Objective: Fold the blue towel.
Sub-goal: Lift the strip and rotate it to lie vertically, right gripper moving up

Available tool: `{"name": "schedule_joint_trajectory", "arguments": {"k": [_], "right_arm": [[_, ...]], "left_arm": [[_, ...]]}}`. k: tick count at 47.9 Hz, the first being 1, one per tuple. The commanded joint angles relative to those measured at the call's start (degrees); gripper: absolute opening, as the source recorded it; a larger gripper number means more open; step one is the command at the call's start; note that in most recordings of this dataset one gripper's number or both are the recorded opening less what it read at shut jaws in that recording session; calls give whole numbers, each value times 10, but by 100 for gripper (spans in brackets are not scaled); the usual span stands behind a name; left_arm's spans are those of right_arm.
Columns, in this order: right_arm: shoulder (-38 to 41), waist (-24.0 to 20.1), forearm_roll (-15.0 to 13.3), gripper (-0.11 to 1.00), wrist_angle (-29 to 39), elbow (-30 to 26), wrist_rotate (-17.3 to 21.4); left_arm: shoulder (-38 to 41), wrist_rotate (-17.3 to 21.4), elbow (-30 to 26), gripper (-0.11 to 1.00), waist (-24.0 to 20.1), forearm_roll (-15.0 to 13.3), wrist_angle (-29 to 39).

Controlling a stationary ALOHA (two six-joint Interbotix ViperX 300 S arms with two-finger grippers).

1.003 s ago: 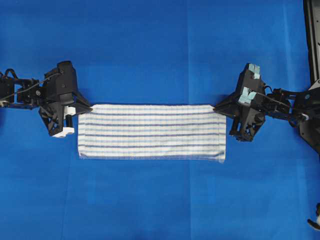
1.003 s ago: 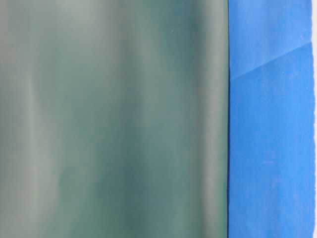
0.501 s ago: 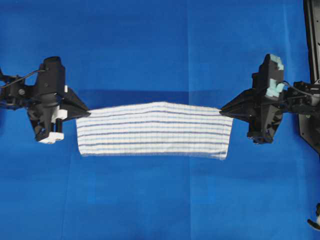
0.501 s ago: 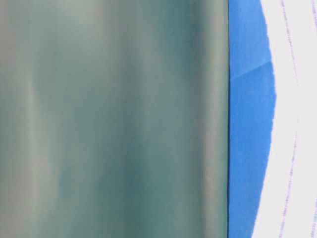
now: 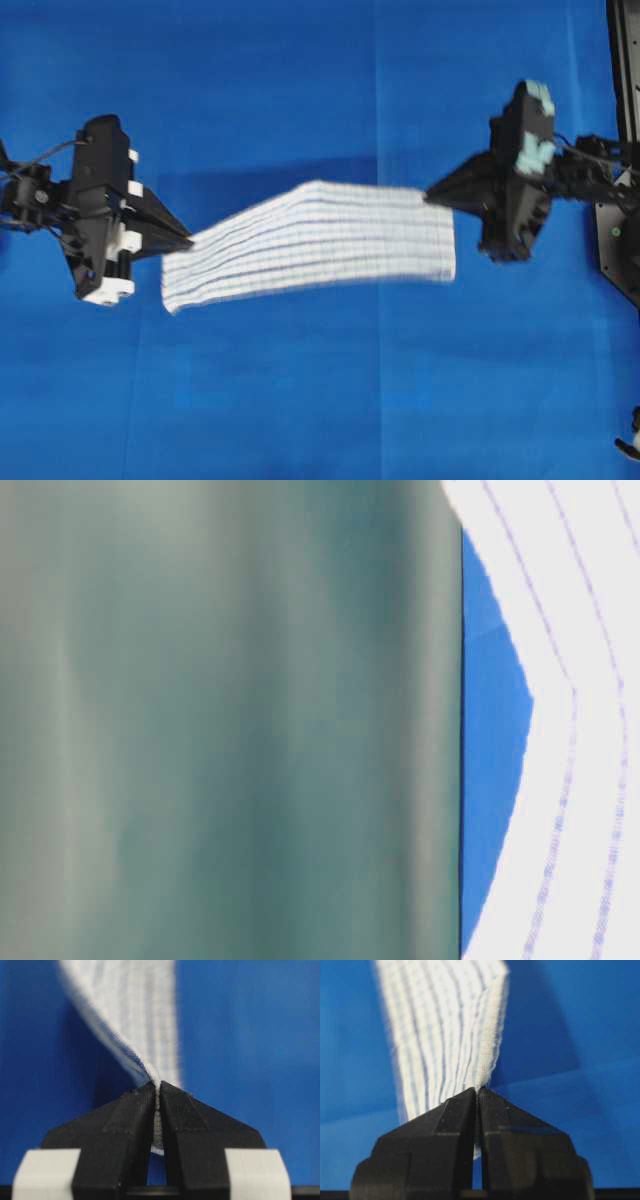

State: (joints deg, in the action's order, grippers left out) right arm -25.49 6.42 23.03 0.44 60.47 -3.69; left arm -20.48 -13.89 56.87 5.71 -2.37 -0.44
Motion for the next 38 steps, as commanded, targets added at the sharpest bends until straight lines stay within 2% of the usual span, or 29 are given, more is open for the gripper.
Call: {"name": "schedule_joint_trajectory", "arguments": {"k": [1, 19, 38], "right_arm": [[14, 28, -8, 1, 3, -32, -4], [83, 116, -54, 1, 6, -116, -24], [114, 184, -105, 1, -8, -164, -27]], "left_arm": [[12, -4, -29, 2, 11, -1, -23], [119, -4, -139, 2, 33, -1, -57], [221, -1, -265, 2, 37, 0, -61]]}}
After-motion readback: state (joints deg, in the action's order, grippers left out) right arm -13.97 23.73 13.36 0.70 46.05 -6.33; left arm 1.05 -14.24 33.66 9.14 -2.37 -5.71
